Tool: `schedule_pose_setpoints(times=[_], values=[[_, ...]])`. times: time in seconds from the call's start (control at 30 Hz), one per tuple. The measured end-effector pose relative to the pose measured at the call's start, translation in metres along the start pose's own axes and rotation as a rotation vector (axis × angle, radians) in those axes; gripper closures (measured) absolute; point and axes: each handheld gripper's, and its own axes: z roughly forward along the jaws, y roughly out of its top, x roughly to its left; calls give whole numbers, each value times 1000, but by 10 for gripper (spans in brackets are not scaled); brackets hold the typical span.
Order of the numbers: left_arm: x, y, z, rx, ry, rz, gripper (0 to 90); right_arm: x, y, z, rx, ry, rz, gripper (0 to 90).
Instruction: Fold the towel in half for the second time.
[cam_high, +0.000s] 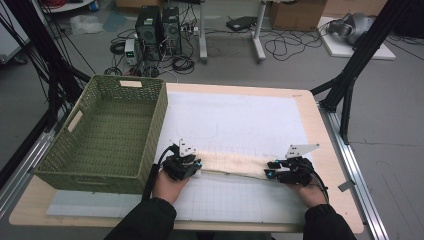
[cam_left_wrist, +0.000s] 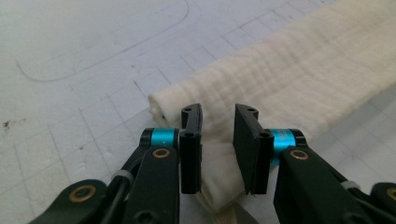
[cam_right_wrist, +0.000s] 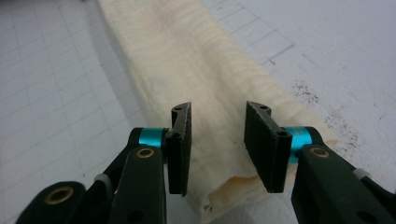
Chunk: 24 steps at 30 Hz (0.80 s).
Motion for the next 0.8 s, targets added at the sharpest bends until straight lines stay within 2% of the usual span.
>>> schedule_pose_setpoints(times=[0.2,0.8], values=[[0,-3,-1,-1,4,14,728,2,-2,2,22,-17,-14,591],[0,-5,-1,-6,7,40,732,1,-5,1,11,-18,-27,591]])
